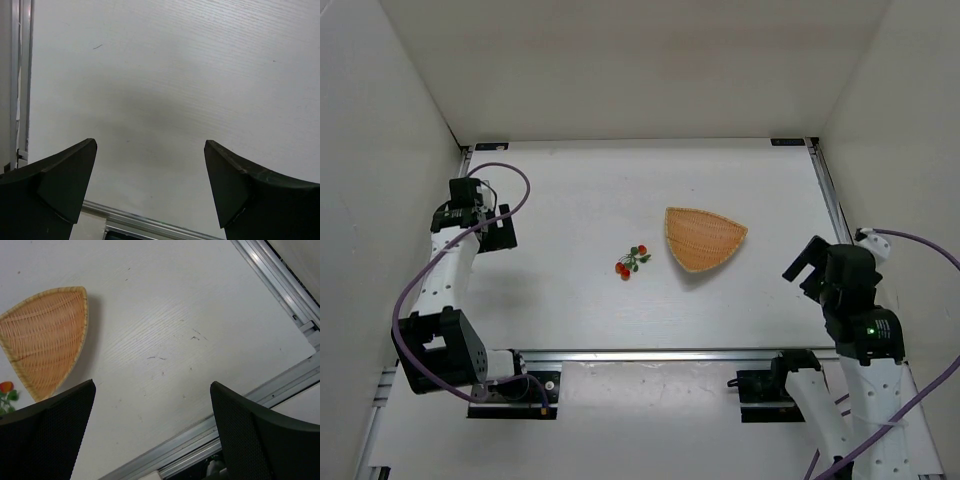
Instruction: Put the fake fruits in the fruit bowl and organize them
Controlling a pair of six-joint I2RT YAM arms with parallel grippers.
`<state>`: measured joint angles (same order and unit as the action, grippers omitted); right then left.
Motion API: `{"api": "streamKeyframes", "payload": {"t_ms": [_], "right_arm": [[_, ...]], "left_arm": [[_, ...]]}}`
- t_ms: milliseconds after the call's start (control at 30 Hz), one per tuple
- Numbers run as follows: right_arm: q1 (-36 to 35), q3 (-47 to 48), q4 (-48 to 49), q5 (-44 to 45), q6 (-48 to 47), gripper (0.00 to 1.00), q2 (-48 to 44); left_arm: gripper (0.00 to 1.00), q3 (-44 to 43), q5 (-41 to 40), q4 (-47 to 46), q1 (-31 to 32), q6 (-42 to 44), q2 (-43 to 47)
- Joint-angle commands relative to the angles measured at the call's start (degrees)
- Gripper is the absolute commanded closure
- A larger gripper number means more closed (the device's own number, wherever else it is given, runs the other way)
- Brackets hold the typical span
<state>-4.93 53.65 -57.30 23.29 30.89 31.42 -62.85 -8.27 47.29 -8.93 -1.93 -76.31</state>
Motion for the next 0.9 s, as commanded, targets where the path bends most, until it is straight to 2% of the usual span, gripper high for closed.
{"api": "streamKeyframes", "payload": {"t_ms": [0,100,167,267,300,367,400,467,500,633,867], "right_arm": [[0.01,3.91,2.01,-5.16,-7.93,0.01,1.88],[-1.91,8.21,5.00,-14.83,-13.66,0.01,9.24],[-5.42,12.94,6.75,-16.60,-13.67,0.01,13.65],[-22.00,17.00,10.52,-5.93,-12.70,0.01,23.22],[-31.36,19.63,11.50,-2.32,-12.70,0.01,29.08],[-40.81,23.41,13.34,1.22,-12.70,0.01,36.22],[-42.95,25.52,14.05,-0.42,-12.70,0.01,43.65],[-46.21,31.24,15.89,-3.58,-10.87,0.01,50.72],[-48.66,32.82,16.51,-4.91,-9.99,0.01,57.20],[-50.79,40.29,16.17,-9.21,-2.52,0.01,71.65],[-52.73,45.75,14.93,-10.63,3.11,0.27,85.63]], "left_arm": [[0.00,0.45,4.76,-1.76,-1.09,0.88,3.28],[0.00,0.45,5.28,-1.76,-1.09,1.41,2.05],[0.00,-0.16,5.81,-1.76,-1.09,0.88,1.43],[0.00,-0.78,5.81,-1.76,-1.09,0.88,1.43],[0.00,-0.78,5.81,-1.24,-1.09,0.88,1.43],[0.00,-0.78,3.72,-1.23,-1.09,0.88,1.43],[0.00,-0.78,3.09,-1.23,-1.09,0.88,1.43],[0.00,0.01,2.30,-1.23,-1.09,0.88,1.95],[0.00,0.79,1.60,-1.23,-1.09,1.40,1.96],[0.00,2.03,0.98,-1.23,-1.09,1.41,2.49],[0.00,2.03,0.45,-1.23,-1.09,1.41,1.43]]}}
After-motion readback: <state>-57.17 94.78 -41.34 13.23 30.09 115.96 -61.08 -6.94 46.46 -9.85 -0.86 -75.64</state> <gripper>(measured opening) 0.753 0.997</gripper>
